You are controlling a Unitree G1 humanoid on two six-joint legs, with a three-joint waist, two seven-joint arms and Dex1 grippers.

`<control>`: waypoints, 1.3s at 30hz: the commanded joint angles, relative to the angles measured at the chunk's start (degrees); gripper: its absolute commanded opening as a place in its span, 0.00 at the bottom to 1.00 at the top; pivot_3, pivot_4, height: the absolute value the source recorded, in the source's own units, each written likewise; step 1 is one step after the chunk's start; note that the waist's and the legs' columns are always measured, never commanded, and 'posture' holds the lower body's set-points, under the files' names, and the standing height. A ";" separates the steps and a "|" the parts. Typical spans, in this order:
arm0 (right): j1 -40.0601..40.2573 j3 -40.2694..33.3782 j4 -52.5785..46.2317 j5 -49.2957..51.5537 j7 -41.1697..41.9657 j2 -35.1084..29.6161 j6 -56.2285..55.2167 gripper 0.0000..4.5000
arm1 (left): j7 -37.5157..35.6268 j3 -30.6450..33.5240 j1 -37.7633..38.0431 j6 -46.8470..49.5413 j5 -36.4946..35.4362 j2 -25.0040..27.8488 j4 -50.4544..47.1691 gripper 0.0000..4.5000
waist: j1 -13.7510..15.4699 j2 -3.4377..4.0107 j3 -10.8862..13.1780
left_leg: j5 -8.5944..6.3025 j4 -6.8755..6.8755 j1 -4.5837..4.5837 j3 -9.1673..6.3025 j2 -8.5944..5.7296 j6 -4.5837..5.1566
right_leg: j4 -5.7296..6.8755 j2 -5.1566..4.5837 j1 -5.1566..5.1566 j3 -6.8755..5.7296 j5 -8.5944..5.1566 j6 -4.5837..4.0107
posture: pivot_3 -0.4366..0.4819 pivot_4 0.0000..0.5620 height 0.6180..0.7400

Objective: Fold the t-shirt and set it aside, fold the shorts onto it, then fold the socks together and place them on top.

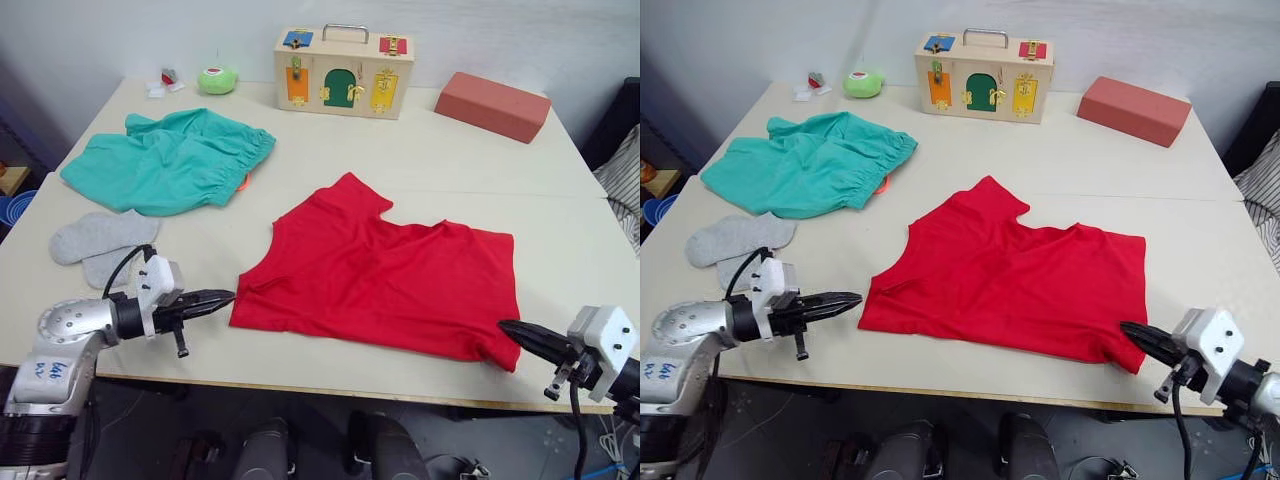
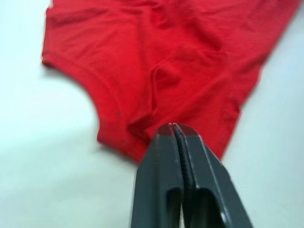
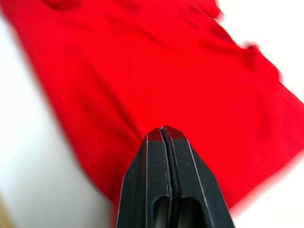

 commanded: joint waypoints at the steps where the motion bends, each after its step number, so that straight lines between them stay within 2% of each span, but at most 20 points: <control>1: 1.56 1.40 -1.76 -3.76 0.85 -0.38 -1.69 0.27 | -2.61 -1.53 2.40 -4.71 2.56 1.46 -2.47 0.27 | 0.02 -0.01 0.00 | -0.04 -0.01 -0.01 0.00 0.00 -0.04 | -0.04 0.00 0.00 -0.01 0.00 0.00 | 0.48 0.27 1.00; 4: 1.45 3.20 0.79 -8.72 0.35 -0.20 -4.85 0.50 | -1.50 -4.13 2.84 -9.44 6.93 0.88 -1.41 0.49 | 0.08 -0.01 0.01 | -0.15 -0.02 -0.05 0.03 -0.03 -0.13 | -0.10 0.00 -0.01 0.00 0.00 0.01 | 0.48 0.27 1.00; 6: 1.31 4.19 2.47 -11.26 0.42 -0.30 -6.83 0.51 | -0.43 -5.84 2.28 -11.96 9.82 0.45 -0.22 0.62 | 0.07 -0.02 0.01 | -0.18 -0.01 -0.06 0.04 -0.04 -0.17 | -0.13 0.00 -0.01 0.00 0.01 0.03 | 0.48 0.27 1.00; 14: -0.88 6.01 8.54 -16.10 -0.10 -0.49 -10.19 0.51 | 2.65 -10.93 -3.41 -15.67 15.62 -1.73 5.61 0.62 | 0.06 -0.03 0.02 | -0.09 0.00 -0.06 0.05 -0.04 -0.04 | -0.07 0.01 -0.02 -0.01 0.02 0.04 | 0.48 0.27 1.00; 17: -1.22 7.47 12.95 -18.21 1.49 -1.39 -12.87 0.36 | 2.43 -14.67 -7.89 -14.63 18.25 -2.63 9.42 0.63 | 0.11 -0.03 0.01 | -0.01 0.00 -0.05 0.05 -0.03 0.09 | -0.07 0.01 -0.02 -0.03 0.02 0.04 | 0.48 0.27 1.00; 20: -1.34 7.74 15.89 -19.04 2.39 -2.01 -16.07 0.15 | 0.82 -16.02 -9.15 -14.73 18.72 -1.95 10.69 0.51 | 0.08 -0.04 -0.02 | -0.01 0.01 0.06 0.06 -0.06 0.09 | -0.08 0.01 0.11 -0.02 0.04 0.09 | 0.48 0.27 1.00; 22: -1.64 7.66 17.36 -18.86 2.52 -2.03 -17.77 0.00 | -0.15 -15.83 -9.03 -13.94 17.87 -1.38 10.78 0.36 | 0.08 -0.04 -0.03 | -0.09 0.01 0.09 0.07 -0.07 -0.04 | -0.08 -0.01 0.14 0.01 0.06 0.11 | 0.48 0.27 1.00; 27: -2.29 7.73 22.12 -19.93 3.80 -3.23 -24.22 0.00 | -2.32 -14.53 -6.02 -13.84 16.34 0.60 9.96 0.00 | 0.02 -0.04 -0.03 | -0.06 0.01 0.10 0.06 -0.06 -0.02 | -0.07 -0.01 0.13 0.01 0.06 0.11 | 0.48 0.27 1.00; 32: -3.01 7.55 28.75 -18.37 6.97 -4.97 -32.99 0.00 | -3.72 -9.89 1.38 -10.55 9.93 3.02 3.65 0.00 | -0.62 -0.05 -0.03 | 0.00 -0.02 0.11 0.07 -0.01 0.09 | -0.08 0.01 0.10 0.01 0.04 0.08 | 0.48 0.27 1.00; 35: -3.21 8.12 31.00 -17.49 8.78 -5.87 -36.15 0.00 | -4.74 -6.16 8.56 -8.15 5.44 4.56 -2.71 0.00 | -0.74 -0.07 -0.01 | -0.03 -0.04 0.09 0.07 0.00 0.06 | -0.10 0.01 0.10 0.00 -0.01 0.08 | 0.48 0.27 1.00; 39: -3.22 8.24 32.45 -17.57 8.99 -6.25 -38.00 0.00 | -2.10 -1.93 18.09 -7.00 5.08 4.87 -9.45 0.00 | -0.66 -0.12 0.01 | -0.08 -0.04 0.06 0.06 0.00 0.04 | -0.17 0.00 0.10 0.01 -0.03 0.08 | 0.48 0.27 1.00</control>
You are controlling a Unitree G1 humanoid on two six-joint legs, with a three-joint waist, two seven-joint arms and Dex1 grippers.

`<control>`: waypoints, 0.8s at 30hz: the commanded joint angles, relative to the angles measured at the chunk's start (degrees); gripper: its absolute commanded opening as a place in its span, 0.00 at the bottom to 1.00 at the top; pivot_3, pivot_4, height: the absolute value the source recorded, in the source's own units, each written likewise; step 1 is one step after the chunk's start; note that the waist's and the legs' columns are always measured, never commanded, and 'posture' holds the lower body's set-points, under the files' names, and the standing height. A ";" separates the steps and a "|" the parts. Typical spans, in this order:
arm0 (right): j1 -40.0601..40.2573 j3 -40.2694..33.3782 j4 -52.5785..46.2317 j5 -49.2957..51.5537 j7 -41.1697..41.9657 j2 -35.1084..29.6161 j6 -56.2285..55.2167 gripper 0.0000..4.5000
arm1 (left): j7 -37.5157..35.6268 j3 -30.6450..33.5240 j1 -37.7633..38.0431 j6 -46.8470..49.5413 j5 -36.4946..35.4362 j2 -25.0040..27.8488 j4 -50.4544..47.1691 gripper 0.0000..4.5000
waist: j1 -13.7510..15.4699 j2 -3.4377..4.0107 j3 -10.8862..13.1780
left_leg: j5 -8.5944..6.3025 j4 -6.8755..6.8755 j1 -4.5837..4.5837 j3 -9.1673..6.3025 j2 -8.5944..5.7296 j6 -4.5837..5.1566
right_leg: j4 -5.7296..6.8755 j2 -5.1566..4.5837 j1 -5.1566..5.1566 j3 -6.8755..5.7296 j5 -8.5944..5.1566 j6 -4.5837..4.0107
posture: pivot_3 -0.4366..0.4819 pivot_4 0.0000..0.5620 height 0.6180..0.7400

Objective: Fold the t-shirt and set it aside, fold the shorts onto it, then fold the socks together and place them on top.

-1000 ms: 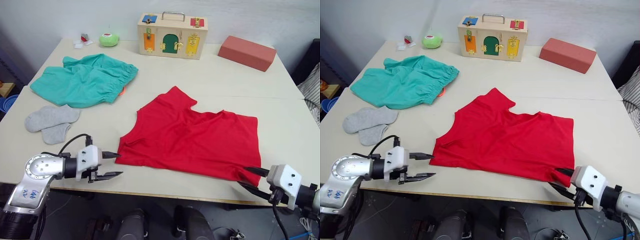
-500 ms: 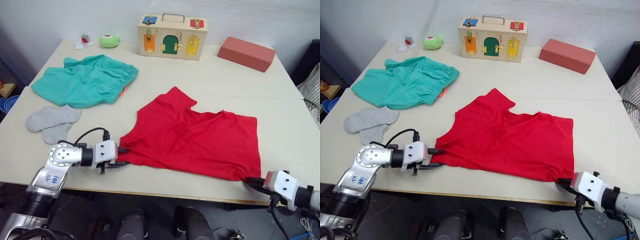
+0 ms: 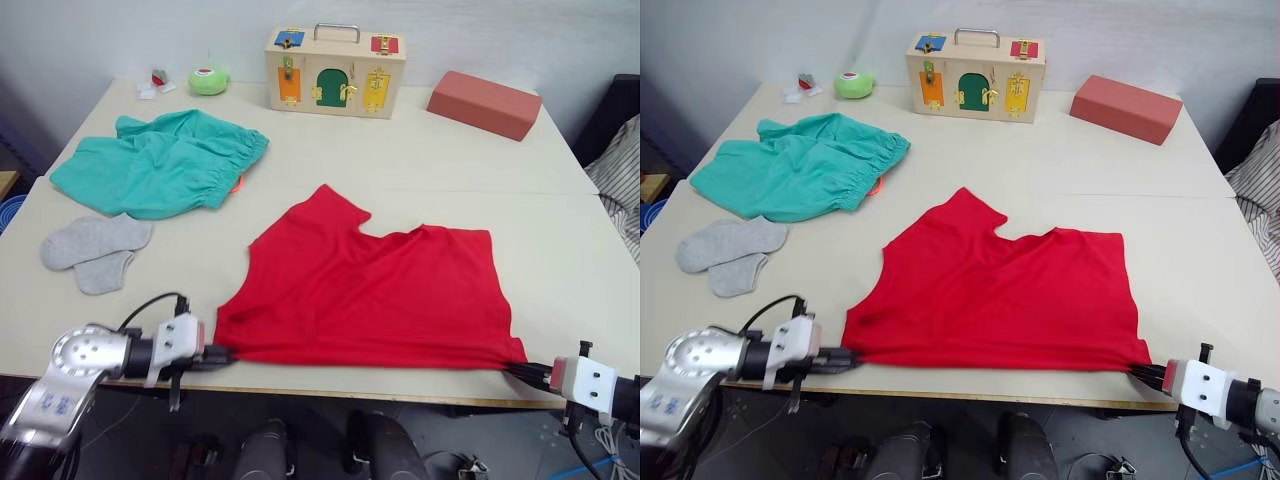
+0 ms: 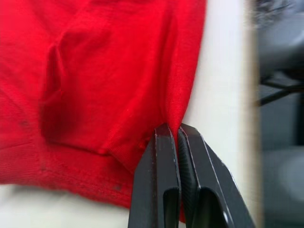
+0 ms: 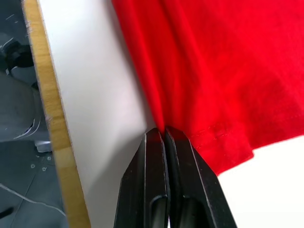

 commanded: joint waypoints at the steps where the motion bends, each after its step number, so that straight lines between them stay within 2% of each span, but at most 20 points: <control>1: 1.07 0.00 1.91 -0.44 0.42 -0.95 -1.14 0.00 | 2.77 4.31 5.36 1.16 -0.08 0.36 -5.07 0.00 | 0.19 -0.04 0.02 | 0.00 0.00 0.00 -0.01 0.00 0.00 | 0.00 0.00 0.00 0.00 0.00 0.00 | 0.48 0.27 1.00; 6: 2.23 0.56 1.03 0.67 1.26 -0.88 -0.36 0.00 | 6.74 6.32 9.66 2.28 0.16 -1.62 -8.61 0.00 | 0.75 -0.09 0.02 | -0.11 0.00 0.02 -0.05 0.00 -0.25 | 0.00 0.00 0.01 -0.01 -0.03 -0.04 | 0.48 0.27 1.00; 8: 3.12 0.67 -1.44 3.05 1.23 -0.30 3.44 0.00 | 7.41 6.06 9.97 2.51 0.34 -1.97 -8.90 0.00 | 0.76 -0.09 0.02 | -0.12 0.00 0.02 -0.06 0.01 -0.25 | 0.00 0.00 0.00 -0.02 -0.05 -0.07 | 0.48 0.27 1.00; 9: 4.24 0.37 -3.73 5.10 1.86 -0.46 6.25 0.07 | 7.73 6.25 9.93 4.06 -0.65 -2.07 -9.35 0.08 | 0.75 -0.09 0.02 | -0.12 0.00 0.01 -0.06 0.02 -0.25 | 0.00 0.00 -0.01 -0.02 -0.05 -0.08 | 0.48 0.27 1.00; 11: 6.38 -1.26 -7.42 8.23 2.65 -0.97 10.60 0.15 | 7.04 7.96 9.75 5.64 -2.71 -1.32 -9.91 0.16 | 0.74 -0.09 0.02 | -0.12 -0.03 -0.01 -0.06 0.04 -0.25 | 0.01 0.01 -0.03 -0.03 -0.06 -0.10 | 0.48 0.27 1.00; 18: 15.72 -13.03 -19.22 19.74 8.11 -5.62 31.85 0.68 | -1.67 17.95 9.73 19.83 -14.61 7.37 -9.20 0.66 | 0.73 0.00 0.07 | -0.13 -0.04 -0.08 -0.07 0.07 -0.24 | -0.01 0.02 -0.11 -0.06 -0.08 -0.12 | 0.48 0.27 1.00; 21: 11.98 -16.53 -19.28 25.04 8.61 -8.86 42.21 0.91 | -2.68 19.67 2.17 30.97 -22.47 11.51 -5.40 0.66 | 0.65 -0.01 0.09 | -0.11 -0.04 -0.07 -0.07 0.07 -0.25 | -0.09 0.02 -0.10 -0.05 -0.12 -0.16 | 0.48 0.27 1.00; 22: 9.54 -16.52 -18.57 25.78 7.89 -9.45 44.21 1.00 | -2.11 19.26 -0.58 34.00 -24.07 12.22 -4.27 0.70 | 0.63 -0.02 0.10 | -0.09 -0.04 -0.06 -0.09 0.07 -0.24 | -0.10 0.03 -0.09 -0.04 -0.13 -0.19 | 0.48 0.27 1.00; 24: 0.92 -14.16 -14.55 25.45 5.64 -10.31 45.67 1.00 | -0.51 16.62 -8.74 38.09 -25.55 12.17 -0.25 0.78 | 0.50 0.04 0.13 | -0.07 -0.05 -0.08 -0.10 0.07 -0.24 | -0.13 0.03 -0.11 -0.02 -0.13 -0.19 | 0.48 0.27 1.00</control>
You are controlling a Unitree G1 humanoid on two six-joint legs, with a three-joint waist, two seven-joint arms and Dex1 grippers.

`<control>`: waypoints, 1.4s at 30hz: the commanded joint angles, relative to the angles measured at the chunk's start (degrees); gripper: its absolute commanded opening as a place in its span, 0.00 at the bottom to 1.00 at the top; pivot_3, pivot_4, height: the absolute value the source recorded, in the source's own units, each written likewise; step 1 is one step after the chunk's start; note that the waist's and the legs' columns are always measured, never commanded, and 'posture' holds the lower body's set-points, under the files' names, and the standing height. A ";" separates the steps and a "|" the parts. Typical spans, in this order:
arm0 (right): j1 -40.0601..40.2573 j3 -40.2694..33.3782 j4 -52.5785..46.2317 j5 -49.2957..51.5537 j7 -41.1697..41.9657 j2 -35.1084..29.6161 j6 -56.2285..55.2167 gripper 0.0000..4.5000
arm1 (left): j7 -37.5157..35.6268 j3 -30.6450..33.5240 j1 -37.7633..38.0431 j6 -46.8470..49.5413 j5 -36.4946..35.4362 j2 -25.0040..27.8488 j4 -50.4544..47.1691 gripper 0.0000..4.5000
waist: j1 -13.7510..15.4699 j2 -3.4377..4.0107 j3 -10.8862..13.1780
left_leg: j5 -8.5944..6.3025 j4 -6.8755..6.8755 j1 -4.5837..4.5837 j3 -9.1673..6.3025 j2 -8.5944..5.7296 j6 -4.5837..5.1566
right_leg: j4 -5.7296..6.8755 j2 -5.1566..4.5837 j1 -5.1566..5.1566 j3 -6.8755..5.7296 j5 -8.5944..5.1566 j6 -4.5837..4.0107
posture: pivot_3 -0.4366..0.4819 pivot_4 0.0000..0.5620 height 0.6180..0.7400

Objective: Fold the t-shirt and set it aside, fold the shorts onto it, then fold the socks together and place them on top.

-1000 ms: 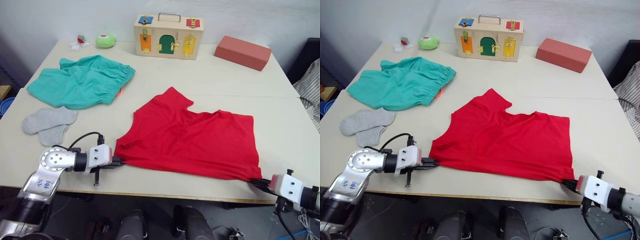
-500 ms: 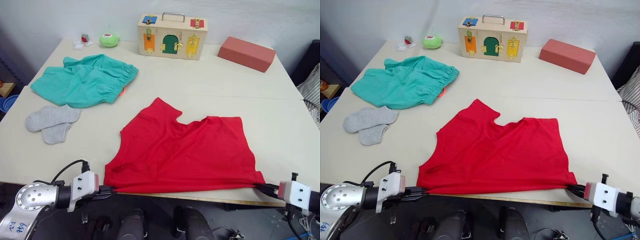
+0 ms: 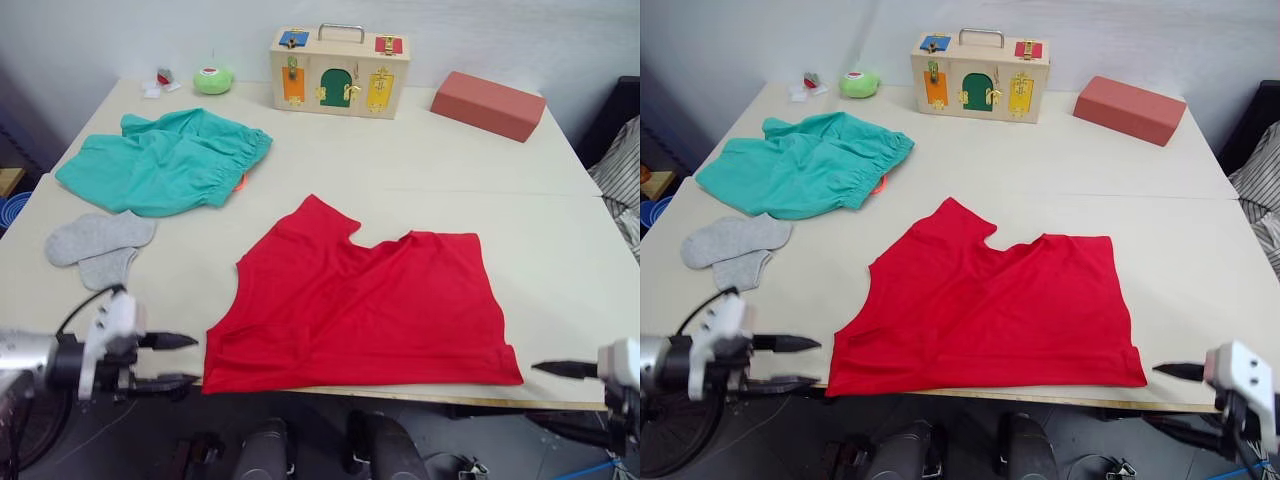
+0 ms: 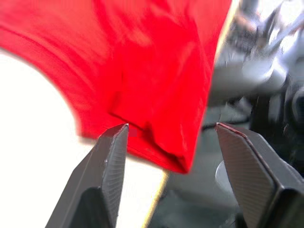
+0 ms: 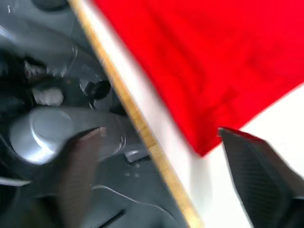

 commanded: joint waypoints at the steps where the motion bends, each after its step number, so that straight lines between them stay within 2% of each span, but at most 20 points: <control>1: -11.92 2.36 6.14 0.69 -3.08 -1.41 3.11 1.00 | 2.99 -2.84 -11.57 7.39 -3.83 -0.53 6.36 0.85 | 0.00 0.05 0.03 | 0.00 0.00 0.03 0.00 -0.01 0.00 | 0.01 0.00 0.02 0.00 0.01 0.02 | 0.48 0.27 1.00; 3: -22.75 8.43 12.76 -3.36 -3.77 -1.06 1.04 1.00 | 5.07 -7.67 -21.14 7.92 -0.84 -2.74 11.95 0.99 | 0.00 0.10 0.07 | 0.03 0.00 -0.08 0.04 -0.07 -0.01 | 0.05 0.00 -0.08 0.01 0.04 0.05 | 0.48 0.27 1.00; 5: -32.66 13.98 19.36 -7.01 -4.47 0.57 -0.61 1.00 | 6.54 -12.35 -28.74 6.83 3.27 -5.13 17.18 0.99 | 0.01 0.12 0.10 | 0.23 0.01 0.00 0.06 -0.17 0.17 | 0.25 0.00 -0.07 0.01 0.12 0.13 | 0.48 0.27 1.00; 10: -59.39 27.17 41.27 -17.89 -7.34 7.32 -2.41 1.00 | 8.82 -23.22 -46.57 3.60 13.41 -13.65 32.40 0.99 | -0.09 0.00 0.15 | 0.56 0.11 -0.22 0.25 -0.24 -0.18 | 0.36 0.15 -0.26 0.01 0.11 0.16 | 0.48 0.27 1.00; 14: -72.38 32.16 56.25 -23.76 -7.61 10.91 -5.15 1.00 | 10.53 -28.19 -55.18 -1.17 20.84 -19.22 44.27 0.99 | -0.57 -0.01 0.15 | 0.60 0.22 -0.41 0.53 -0.26 -0.09 | 0.57 0.48 -0.46 0.01 0.20 0.33 | 0.48 0.27 1.00; 21: -86.33 35.87 74.78 -30.74 -8.55 16.12 -7.74 1.00 | 16.72 -29.12 -68.76 -9.53 28.88 -29.77 68.21 0.99 | -1.40 -0.04 0.15 | 0.73 0.47 -1.00 0.75 -0.29 0.14 | 0.69 0.48 -0.96 0.02 0.39 0.62 | 0.48 0.27 1.00; 25: -89.72 36.29 79.70 -32.93 -10.09 17.72 -7.17 1.00 | 18.15 -28.02 -73.52 -12.95 30.62 -33.83 78.18 0.99 | -1.71 -0.04 0.15 | 0.75 0.51 -1.00 0.94 -0.31 0.18 | 0.69 0.44 -1.00 0.05 0.47 0.74 | 0.48 0.27 1.00; 30: -91.15 35.82 81.83 -34.53 -9.31 18.75 -8.24 1.00 | 21.07 -27.04 -76.69 -16.26 33.48 -37.25 85.14 0.99 | -2.16 -0.04 0.15 | 0.75 0.60 -0.96 1.13 -0.29 0.19 | 0.78 0.44 -1.00 0.10 0.50 0.76 | 0.48 0.27 1.00; 32: -91.31 35.48 82.05 -34.69 -9.07 19.04 -9.01 0.92 | 21.63 -26.70 -77.04 -16.76 34.38 -38.11 86.58 1.00 | -2.27 -0.04 0.15 | 0.75 0.68 -0.94 1.16 -0.29 0.19 | 0.86 0.42 -0.99 0.13 0.52 0.76 | 0.48 0.27 1.00; 34: -91.42 34.86 82.18 -34.36 -9.38 19.37 -9.64 0.82 | 22.00 -26.29 -77.06 -17.29 35.10 -38.85 87.58 0.91 | -2.44 -0.04 0.15 | 0.75 0.79 -0.94 1.15 -0.30 0.19 | 0.98 0.35 -0.99 0.14 0.52 0.76 | 0.48 0.27 1.00; 35: -91.42 34.78 82.19 -34.37 -9.32 19.47 -9.94 0.74 | 21.95 -26.28 -76.99 -17.69 35.62 -39.09 87.90 0.86 | -2.53 -0.04 0.15 | 0.75 0.85 -0.94 1.14 -0.30 0.20 | 1.04 0.28 -0.99 0.15 0.52 0.76 | 0.48 0.27 1.00; 42: -90.92 34.11 82.09 -34.16 -10.35 19.65 -12.16 0.18 | 22.00 -24.69 -76.45 -19.17 36.94 -39.96 88.88 0.37 | -2.79 -0.04 0.15 | 0.74 0.95 -0.94 1.09 -0.33 0.22 | 1.16 0.00 -1.00 0.14 0.52 0.76 | 0.48 0.27 1.00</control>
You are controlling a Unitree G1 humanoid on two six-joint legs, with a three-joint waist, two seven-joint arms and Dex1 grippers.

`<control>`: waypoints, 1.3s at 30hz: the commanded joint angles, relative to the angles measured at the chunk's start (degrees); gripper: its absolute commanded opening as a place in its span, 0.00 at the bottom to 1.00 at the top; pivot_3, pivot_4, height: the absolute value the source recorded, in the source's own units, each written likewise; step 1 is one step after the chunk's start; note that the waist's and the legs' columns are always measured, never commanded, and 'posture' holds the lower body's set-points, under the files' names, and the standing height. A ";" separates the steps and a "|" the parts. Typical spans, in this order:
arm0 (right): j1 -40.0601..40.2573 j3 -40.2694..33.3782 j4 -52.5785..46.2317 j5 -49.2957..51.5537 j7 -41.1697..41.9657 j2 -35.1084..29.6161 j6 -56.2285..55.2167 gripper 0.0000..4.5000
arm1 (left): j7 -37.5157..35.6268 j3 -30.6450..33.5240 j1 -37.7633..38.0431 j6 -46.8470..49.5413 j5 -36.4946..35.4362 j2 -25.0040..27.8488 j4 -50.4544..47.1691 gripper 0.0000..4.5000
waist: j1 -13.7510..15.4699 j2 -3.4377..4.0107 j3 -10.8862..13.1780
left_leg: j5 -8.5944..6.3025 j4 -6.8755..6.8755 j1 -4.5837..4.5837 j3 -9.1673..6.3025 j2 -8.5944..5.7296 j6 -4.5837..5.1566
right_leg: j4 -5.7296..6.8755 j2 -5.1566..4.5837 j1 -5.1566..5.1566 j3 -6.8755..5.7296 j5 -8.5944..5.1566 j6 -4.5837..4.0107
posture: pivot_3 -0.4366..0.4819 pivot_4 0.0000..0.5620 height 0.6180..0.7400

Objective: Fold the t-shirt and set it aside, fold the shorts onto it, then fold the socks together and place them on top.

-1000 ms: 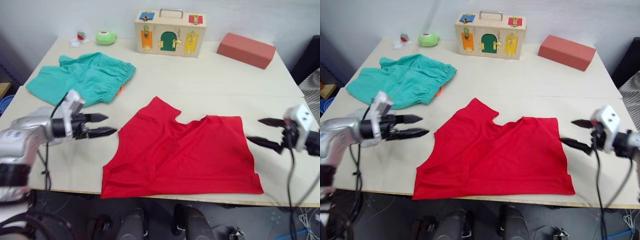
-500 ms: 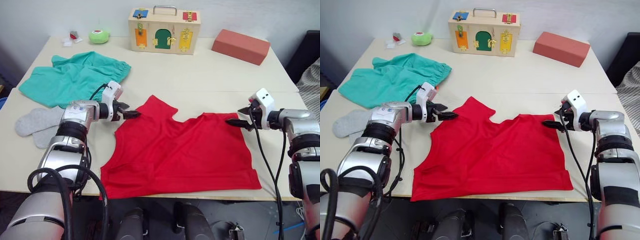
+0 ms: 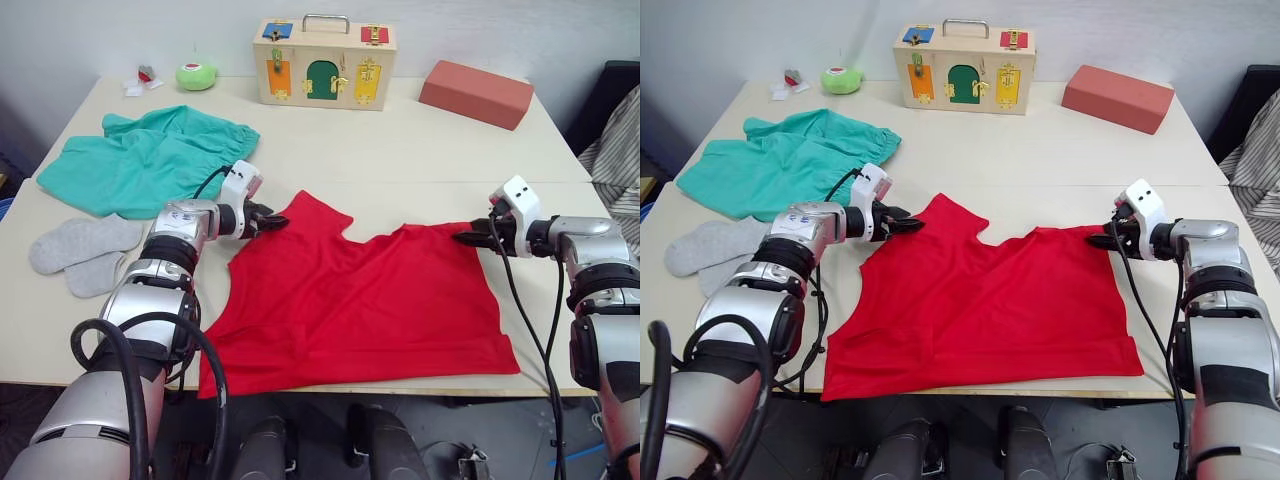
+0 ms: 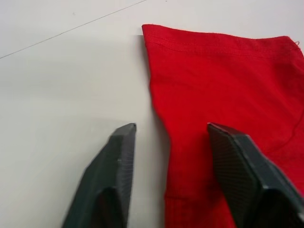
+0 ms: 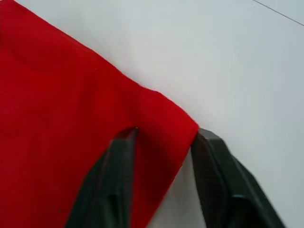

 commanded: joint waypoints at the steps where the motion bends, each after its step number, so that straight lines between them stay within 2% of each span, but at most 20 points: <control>1: -0.72 -2.33 -0.36 0.89 -0.65 -0.21 -1.81 0.11 | -1.66 1.18 0.49 0.34 0.31 -0.74 1.19 0.31 | -0.04 0.00 0.00 | 0.00 0.00 0.00 0.00 0.00 0.00 | 0.00 0.00 -0.01 0.00 0.00 0.00 | 0.48 0.27 1.00; 3: -0.37 -3.05 -0.64 1.37 -0.28 -0.31 -2.47 0.00 | -2.53 1.54 0.84 0.17 0.41 -0.67 1.08 0.16 | -0.06 0.00 0.00 | 0.00 0.00 0.00 0.01 0.00 0.00 | 0.00 0.01 -0.01 0.00 0.00 0.00 | 0.48 0.27 1.00; 5: -0.07 -3.69 -0.88 1.62 0.20 -0.41 -3.02 0.00 | -2.51 1.86 1.16 -0.32 0.77 -0.35 1.10 0.02 | -0.10 0.00 0.00 | 0.00 0.00 0.00 0.02 0.00 0.00 | 0.00 0.02 -0.01 0.00 0.00 0.00 | 0.48 0.27 1.00; 6: 0.08 -4.16 -1.07 1.95 0.54 -0.47 -3.35 0.00 | -2.17 2.46 1.29 -0.71 0.53 -0.12 1.11 0.01 | -0.11 0.00 0.00 | 0.00 0.00 0.00 0.02 0.01 0.00 | 0.01 0.03 -0.01 0.01 0.00 0.00 | 0.48 0.27 1.00; 11: 1.24 -7.23 -2.62 4.41 2.43 -1.50 -5.16 0.00 | -2.42 8.49 1.46 -4.22 -3.42 1.28 0.11 0.01 | -0.12 -0.02 0.01 | 0.00 -0.01 -0.01 -0.04 0.02 0.00 | 0.01 0.01 -0.05 0.02 0.00 0.00 | 0.48 0.27 1.00; 25: 11.49 -12.62 -9.60 9.04 6.85 -4.86 -6.07 0.00 | -8.80 11.73 7.57 -7.72 -4.89 5.57 -6.57 0.01 | -0.07 -0.02 0.01 | -0.01 0.01 -0.02 -0.05 0.01 0.01 | 0.03 0.01 -0.07 0.03 0.00 0.00 | 0.48 0.27 1.00; 32: 16.58 -15.43 -14.79 12.98 8.35 -4.97 -3.93 0.00 | -11.74 13.20 12.70 -9.24 -7.91 5.16 -15.02 0.01 | -0.08 -0.02 0.01 | -0.02 0.09 -0.02 -0.06 0.03 0.03 | 0.07 -0.02 -0.06 0.05 0.00 0.00 | 0.48 0.27 1.00; 39: 28.23 -17.51 -25.09 16.24 7.75 -4.31 -2.41 0.00 | -14.88 12.25 24.25 -10.15 -10.38 5.81 -31.73 0.01 | -0.03 -0.01 0.01 | -0.04 0.10 0.00 -0.08 0.02 0.04 | 0.06 -0.05 -0.04 0.12 0.00 0.00 | 0.48 0.27 1.00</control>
